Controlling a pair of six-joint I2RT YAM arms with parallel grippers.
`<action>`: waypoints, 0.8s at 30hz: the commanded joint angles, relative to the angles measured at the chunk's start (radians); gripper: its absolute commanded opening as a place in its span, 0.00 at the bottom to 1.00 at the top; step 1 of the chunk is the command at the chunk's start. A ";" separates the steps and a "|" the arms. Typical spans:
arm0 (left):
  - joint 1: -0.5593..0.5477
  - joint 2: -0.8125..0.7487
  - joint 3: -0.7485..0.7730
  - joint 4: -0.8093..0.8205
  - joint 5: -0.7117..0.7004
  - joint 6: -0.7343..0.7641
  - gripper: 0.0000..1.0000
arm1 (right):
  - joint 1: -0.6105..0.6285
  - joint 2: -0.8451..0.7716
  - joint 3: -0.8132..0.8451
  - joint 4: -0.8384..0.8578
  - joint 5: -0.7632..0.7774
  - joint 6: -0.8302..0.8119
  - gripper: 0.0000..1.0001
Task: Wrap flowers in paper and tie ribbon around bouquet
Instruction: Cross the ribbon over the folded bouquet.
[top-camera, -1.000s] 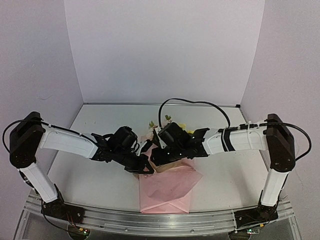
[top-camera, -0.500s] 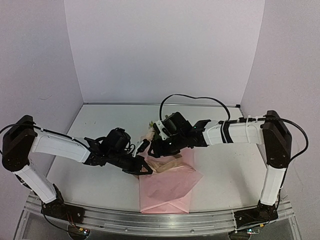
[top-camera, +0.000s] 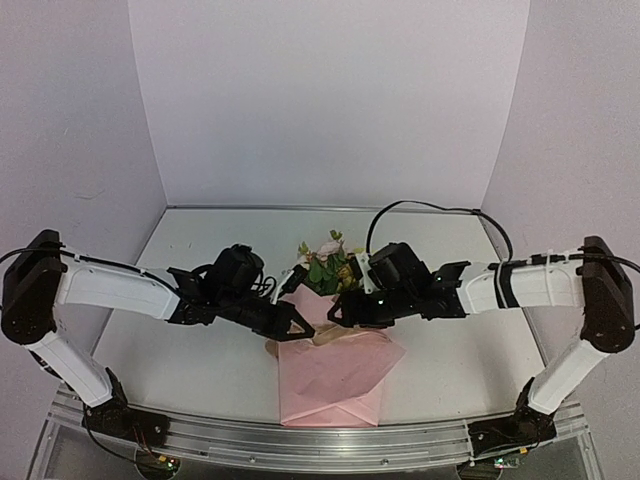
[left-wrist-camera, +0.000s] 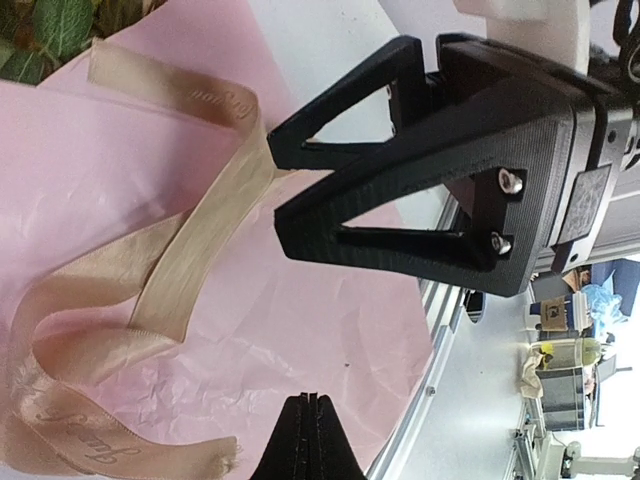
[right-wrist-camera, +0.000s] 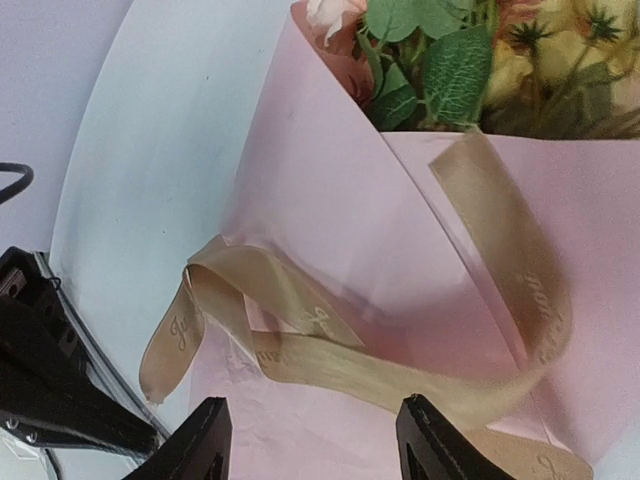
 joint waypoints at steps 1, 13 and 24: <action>-0.003 0.069 0.121 0.037 0.043 0.000 0.00 | 0.018 -0.126 -0.104 0.177 0.115 0.061 0.57; 0.088 0.134 0.156 0.086 0.189 -0.201 0.00 | 0.173 -0.081 -0.202 0.433 0.291 0.001 0.51; 0.127 0.140 0.156 0.061 0.248 -0.259 0.00 | 0.251 0.031 -0.103 0.407 0.330 -0.018 0.50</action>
